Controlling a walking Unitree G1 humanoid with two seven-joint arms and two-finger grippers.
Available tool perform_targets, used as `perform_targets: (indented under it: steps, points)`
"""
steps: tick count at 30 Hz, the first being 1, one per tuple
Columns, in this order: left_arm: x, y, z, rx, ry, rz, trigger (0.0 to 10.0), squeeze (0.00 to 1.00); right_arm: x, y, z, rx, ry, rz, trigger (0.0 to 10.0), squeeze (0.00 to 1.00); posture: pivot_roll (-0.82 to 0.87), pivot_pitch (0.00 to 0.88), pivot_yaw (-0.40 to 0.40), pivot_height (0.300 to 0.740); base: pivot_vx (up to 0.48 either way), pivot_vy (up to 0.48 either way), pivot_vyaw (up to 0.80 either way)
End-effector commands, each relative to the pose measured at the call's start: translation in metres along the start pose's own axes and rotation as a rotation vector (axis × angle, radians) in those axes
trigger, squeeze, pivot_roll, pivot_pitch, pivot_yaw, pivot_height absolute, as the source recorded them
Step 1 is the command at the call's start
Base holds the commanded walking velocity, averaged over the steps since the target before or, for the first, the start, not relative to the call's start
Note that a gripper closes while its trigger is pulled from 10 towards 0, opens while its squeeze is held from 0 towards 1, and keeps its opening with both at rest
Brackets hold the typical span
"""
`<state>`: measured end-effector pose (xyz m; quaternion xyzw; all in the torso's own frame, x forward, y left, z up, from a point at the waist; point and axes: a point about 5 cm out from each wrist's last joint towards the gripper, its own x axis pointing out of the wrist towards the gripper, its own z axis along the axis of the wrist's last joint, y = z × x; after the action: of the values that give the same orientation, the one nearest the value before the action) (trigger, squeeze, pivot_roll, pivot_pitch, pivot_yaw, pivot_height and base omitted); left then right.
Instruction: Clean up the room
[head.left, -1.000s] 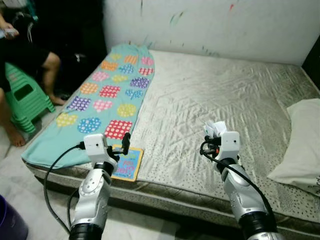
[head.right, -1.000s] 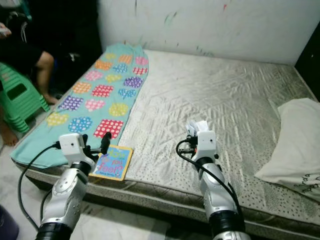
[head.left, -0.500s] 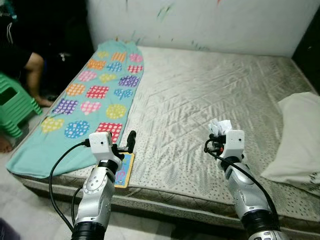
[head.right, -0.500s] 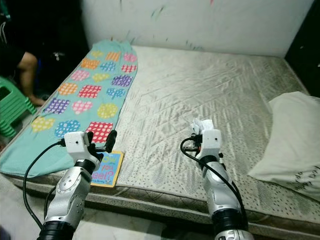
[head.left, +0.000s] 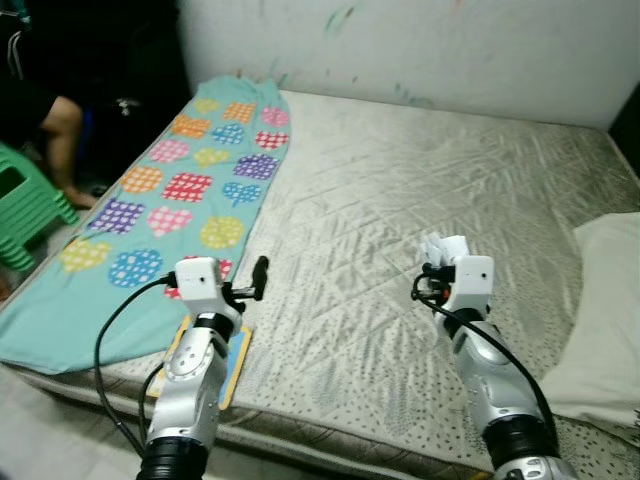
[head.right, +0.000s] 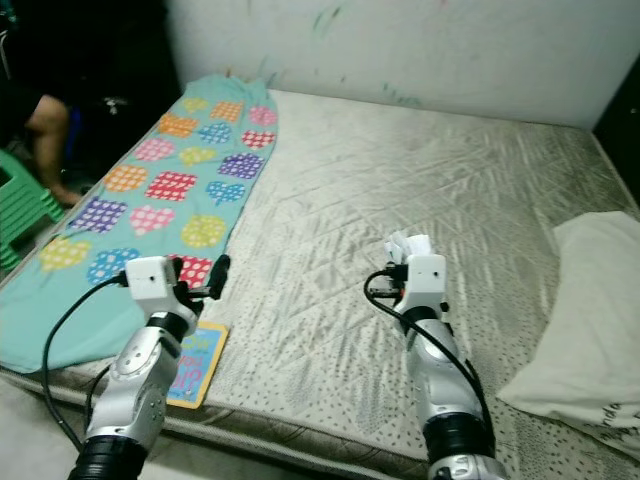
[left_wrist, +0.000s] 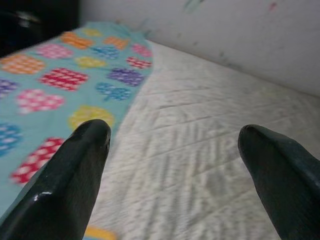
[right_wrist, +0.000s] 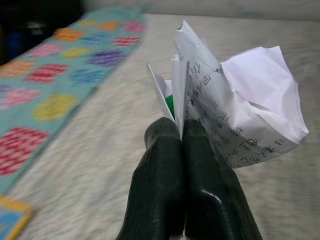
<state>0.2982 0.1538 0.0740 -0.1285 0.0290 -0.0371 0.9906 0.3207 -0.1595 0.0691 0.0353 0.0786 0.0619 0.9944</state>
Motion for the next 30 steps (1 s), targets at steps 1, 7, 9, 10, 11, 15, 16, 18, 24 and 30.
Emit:
perform_targets:
  steps: [1, 7, 9, 10, 11, 15, 16, 18, 24, 30]
  points:
    - [0.0002, -0.0018, -0.0024, 0.001, 0.015, 0.0, 10.0, 0.0, -0.0005, -0.006, 0.0009, 0.0, 0.003, -0.023, 10.0, 0.0, -0.08, 0.027, 0.017, 0.74, 0.0, 0.0, -0.8]
    - [0.0, -0.0013, -0.0026, -0.006, 0.014, 0.004, 10.0, 0.0, -0.0001, -0.0059, 0.0014, -0.005, 0.001, -0.018, 10.0, 0.0, -0.07, 0.027, 0.012, 0.74, 0.0, 0.257, -0.8]
    - [-0.0001, -0.0012, -0.0026, -0.008, 0.015, 0.005, 10.0, 0.0, -0.0001, -0.0057, 0.0014, -0.005, 0.001, -0.017, 10.0, 0.0, -0.07, 0.027, 0.012, 0.74, 0.0, 0.48, -0.79]
    - [-0.0002, -0.0013, -0.0027, -0.008, 0.015, 0.006, 10.0, 0.0, -0.0002, -0.0057, 0.0014, -0.005, 0.001, -0.016, 10.0, 0.0, -0.08, 0.028, 0.013, 0.74, 0.0, 0.48, -0.69]
    - [-0.0002, -0.0014, -0.0028, -0.008, 0.015, 0.005, 10.0, 0.0, -0.0003, -0.0058, 0.0014, -0.005, 0.001, -0.017, 10.0, 0.0, -0.08, 0.027, 0.013, 0.74, 0.0, 0.48, 0.0]
    - [0.0, -0.0017, -0.0034, -0.008, 0.021, 0.002, 10.0, 0.0, -0.0005, -0.006, 0.0013, -0.005, 0.0, -0.018, 10.0, 0.0, -0.08, 0.028, 0.016, 0.74, 0.0, 0.48, 0.0]
    - [0.0001, -0.0019, -0.0034, -0.007, 0.021, 0.002, 10.0, 0.0, -0.0007, -0.0062, 0.0014, -0.005, -0.001, -0.018, 10.0, 0.0, -0.08, 0.028, 0.016, 0.74, 0.0, 0.48, 0.0]
    - [0.0002, -0.002, -0.0033, -0.007, 0.02, 0.002, 10.0, 0.0, -0.0007, -0.0063, 0.0014, -0.005, -0.001, -0.019, 10.0, 0.0, -0.08, 0.028, 0.016, 0.74, 0.0, 0.422, 0.0]
    - [-0.0001, -0.0019, -0.0039, -0.007, 0.022, 0.007, 10.0, 0.0, -0.001, -0.0067, 0.0013, -0.005, -0.002, -0.018, 10.0, 0.0, -0.08, 0.028, 0.015, 0.74, 0.0, 0.264, 0.0]
    - [-0.0003, -0.0011, -0.0034, -0.013, 0.015, 0.014, 10.0, 0.0, -0.0011, -0.0066, 0.0017, -0.006, -0.004, -0.014, 10.0, 0.0, -0.08, 0.028, 0.013, 0.74, 0.0, 0.0, 0.0]
